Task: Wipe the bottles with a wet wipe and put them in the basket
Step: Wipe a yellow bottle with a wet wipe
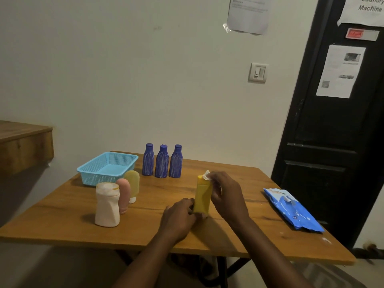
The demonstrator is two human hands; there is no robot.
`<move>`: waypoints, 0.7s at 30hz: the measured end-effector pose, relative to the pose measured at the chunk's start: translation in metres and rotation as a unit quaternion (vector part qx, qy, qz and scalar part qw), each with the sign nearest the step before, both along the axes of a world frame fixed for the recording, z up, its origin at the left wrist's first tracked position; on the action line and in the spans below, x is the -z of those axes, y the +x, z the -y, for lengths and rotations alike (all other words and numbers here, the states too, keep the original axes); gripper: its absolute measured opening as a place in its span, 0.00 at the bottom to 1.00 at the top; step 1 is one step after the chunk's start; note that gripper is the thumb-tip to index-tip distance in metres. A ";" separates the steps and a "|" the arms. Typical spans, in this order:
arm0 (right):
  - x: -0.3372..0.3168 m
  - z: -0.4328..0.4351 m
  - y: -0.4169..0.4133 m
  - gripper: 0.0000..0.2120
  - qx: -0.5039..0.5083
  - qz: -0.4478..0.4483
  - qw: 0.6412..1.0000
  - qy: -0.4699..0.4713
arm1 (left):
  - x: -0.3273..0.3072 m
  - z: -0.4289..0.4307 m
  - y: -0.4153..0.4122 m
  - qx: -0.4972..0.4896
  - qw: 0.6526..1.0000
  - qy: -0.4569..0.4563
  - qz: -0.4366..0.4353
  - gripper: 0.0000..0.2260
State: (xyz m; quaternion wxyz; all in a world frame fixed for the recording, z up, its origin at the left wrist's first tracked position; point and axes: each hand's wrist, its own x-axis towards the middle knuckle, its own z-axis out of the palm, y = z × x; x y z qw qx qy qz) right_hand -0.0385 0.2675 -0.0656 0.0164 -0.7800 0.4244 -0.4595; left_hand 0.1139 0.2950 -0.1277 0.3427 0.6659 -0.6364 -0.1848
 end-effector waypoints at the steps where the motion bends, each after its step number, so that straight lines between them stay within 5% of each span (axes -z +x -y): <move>1: -0.002 -0.001 0.000 0.18 0.009 -0.066 0.998 -0.014 | 0.001 0.001 0.001 -0.001 1.000 0.002 -0.003 0.19; 6: -0.017 -0.016 0.016 0.28 0.004 -0.246 0.968 -0.049 | 0.005 0.004 0.003 0.002 1.000 0.003 -0.015 0.17; 11: -0.013 -0.005 0.006 0.28 0.028 -0.228 0.973 -0.019 | 0.003 0.003 0.003 0.007 1.000 -0.007 0.000 0.16; 16: -0.005 -0.001 -0.015 0.17 -0.002 0.004 0.999 0.046 | -0.002 -0.001 -0.001 0.000 0.999 -0.018 0.030 0.18; 19: -0.004 -0.005 -0.008 0.15 -0.075 0.210 0.953 0.204 | -0.003 -0.002 0.000 0.009 0.999 -0.012 0.028 0.19; 21: 0.003 -0.008 -0.005 0.16 -0.095 0.259 0.923 0.270 | -0.003 -0.002 0.000 0.024 0.999 -0.011 0.022 0.21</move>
